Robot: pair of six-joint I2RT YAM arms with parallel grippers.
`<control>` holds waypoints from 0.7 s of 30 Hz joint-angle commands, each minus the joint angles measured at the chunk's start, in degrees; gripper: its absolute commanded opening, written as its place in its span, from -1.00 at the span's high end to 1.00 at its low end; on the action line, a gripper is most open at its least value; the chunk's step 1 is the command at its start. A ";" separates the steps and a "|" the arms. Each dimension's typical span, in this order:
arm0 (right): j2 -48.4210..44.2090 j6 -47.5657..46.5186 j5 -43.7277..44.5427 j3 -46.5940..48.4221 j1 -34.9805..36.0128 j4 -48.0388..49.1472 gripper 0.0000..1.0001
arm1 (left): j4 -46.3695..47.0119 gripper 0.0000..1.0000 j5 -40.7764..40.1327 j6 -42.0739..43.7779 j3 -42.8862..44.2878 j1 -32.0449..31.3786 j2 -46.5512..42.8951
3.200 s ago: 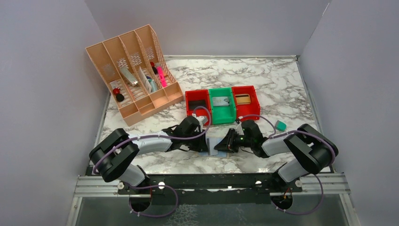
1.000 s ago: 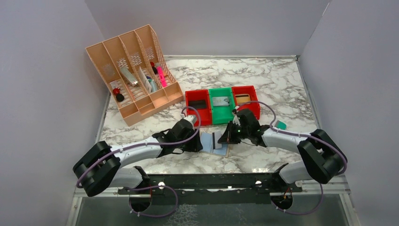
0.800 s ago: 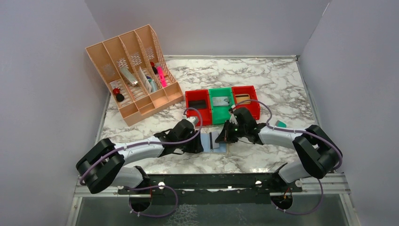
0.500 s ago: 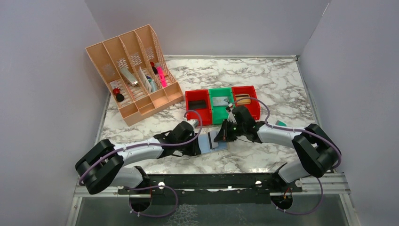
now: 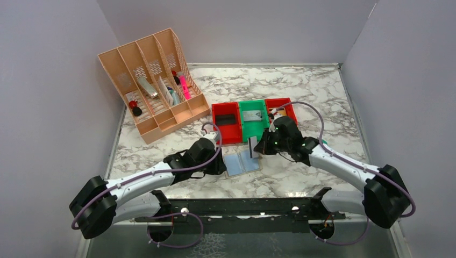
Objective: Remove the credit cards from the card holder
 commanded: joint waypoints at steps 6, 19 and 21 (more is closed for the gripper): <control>-13.89 -6.08 14.22 -4.97 0.25 3.66 0.98 | -12.62 -0.40 -15.07 6.65 7.90 -0.09 -10.55; -18.50 -37.09 19.60 -11.47 0.21 26.75 0.98 | -19.28 -0.98 -29.56 17.35 13.21 4.67 -11.09; -15.64 -44.99 16.81 -10.43 0.25 29.12 0.98 | -20.24 -0.98 -29.55 16.50 13.53 7.26 -9.72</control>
